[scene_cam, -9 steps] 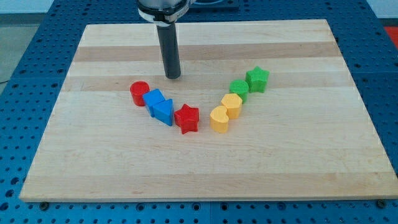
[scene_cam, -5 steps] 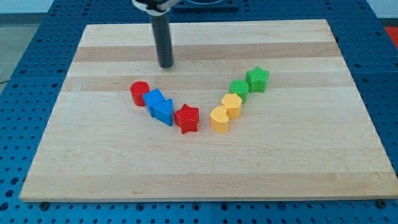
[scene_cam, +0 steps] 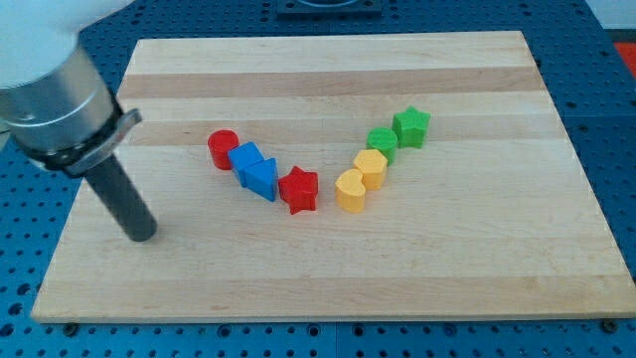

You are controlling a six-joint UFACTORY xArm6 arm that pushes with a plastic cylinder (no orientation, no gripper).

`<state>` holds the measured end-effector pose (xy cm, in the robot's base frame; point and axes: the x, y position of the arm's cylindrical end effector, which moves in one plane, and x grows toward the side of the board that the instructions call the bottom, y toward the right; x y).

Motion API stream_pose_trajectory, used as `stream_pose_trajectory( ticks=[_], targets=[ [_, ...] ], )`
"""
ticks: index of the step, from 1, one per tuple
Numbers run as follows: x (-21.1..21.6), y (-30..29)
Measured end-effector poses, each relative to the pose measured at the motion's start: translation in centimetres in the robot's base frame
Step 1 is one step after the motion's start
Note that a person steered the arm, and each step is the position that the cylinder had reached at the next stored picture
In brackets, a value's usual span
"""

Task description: Point your arm at the blue triangle

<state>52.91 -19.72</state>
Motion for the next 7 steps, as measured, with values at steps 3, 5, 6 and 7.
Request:
stream_pose_trajectory(
  ticks=[3, 5, 6, 7],
  targets=[
    [-3.9, 6.2],
    [-2.4, 7.7],
    [-3.3, 9.8],
    [-4.7, 12.4]
  ],
)
